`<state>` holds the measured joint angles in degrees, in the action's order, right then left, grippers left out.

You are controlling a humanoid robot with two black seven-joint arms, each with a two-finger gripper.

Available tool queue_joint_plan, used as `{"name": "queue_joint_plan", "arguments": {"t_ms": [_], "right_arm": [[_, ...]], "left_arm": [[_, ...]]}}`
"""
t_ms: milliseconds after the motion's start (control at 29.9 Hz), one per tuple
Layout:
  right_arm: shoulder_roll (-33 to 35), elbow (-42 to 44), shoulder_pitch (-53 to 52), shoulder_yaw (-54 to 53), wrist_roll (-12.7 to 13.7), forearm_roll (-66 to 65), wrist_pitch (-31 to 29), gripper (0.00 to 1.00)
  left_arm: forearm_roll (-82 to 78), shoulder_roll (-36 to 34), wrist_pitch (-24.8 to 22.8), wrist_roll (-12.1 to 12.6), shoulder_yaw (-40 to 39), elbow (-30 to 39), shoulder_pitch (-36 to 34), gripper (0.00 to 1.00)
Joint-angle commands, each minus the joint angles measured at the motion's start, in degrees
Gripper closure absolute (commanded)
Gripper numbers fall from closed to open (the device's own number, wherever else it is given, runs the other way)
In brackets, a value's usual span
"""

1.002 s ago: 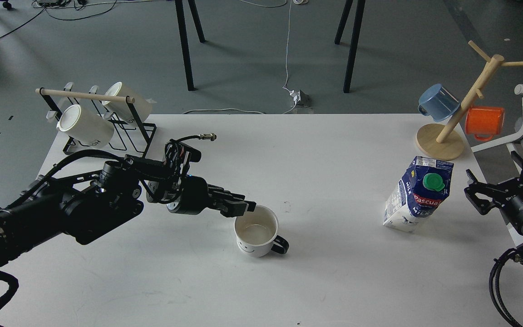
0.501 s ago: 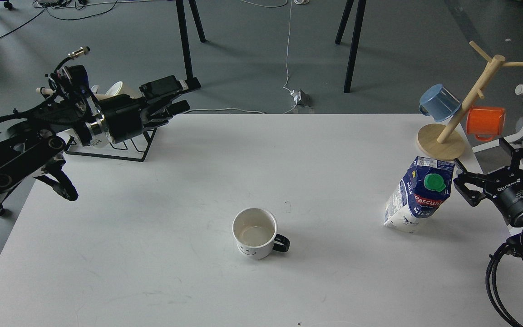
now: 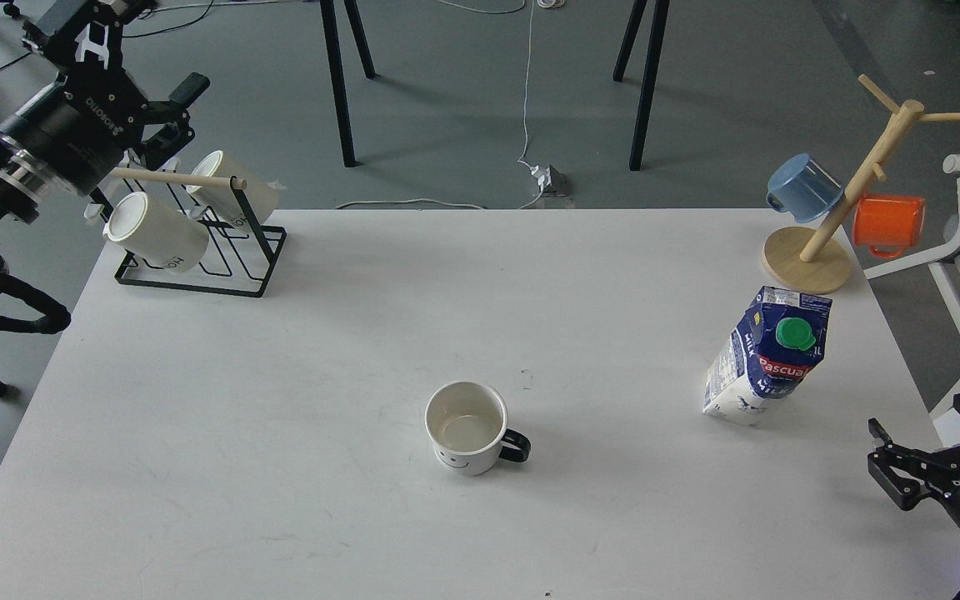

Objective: Place cup and milk with both arms
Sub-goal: 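Release the mug and raise the left arm away, then move the right gripper to the base of the milk carton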

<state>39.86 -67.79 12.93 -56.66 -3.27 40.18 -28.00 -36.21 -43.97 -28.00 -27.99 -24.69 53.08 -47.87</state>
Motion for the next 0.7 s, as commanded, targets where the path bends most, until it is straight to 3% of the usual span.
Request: {"name": "queue_joint_plan", "arguments": {"t_ms": [0,367,668], "right_arm": [[-4.6,-1.7,-0.7,3.8,-0.1,-0.5,0.0,0.02],[-14.5,-0.9,-2.9,7.9,-0.2,-3.1,0.0,0.02],[-15.3,-0.8,-8.7,7.1,-0.5,-3.0,0.0,0.02]], "left_arm": [[0.2,0.1,0.0,0.0,-0.3,0.4,0.1,0.01],[0.3,0.1,0.0,0.0,-0.2,0.4,0.2,0.01],[0.5,0.1,0.0,0.0,-0.3,0.4,0.2,0.01]]}}
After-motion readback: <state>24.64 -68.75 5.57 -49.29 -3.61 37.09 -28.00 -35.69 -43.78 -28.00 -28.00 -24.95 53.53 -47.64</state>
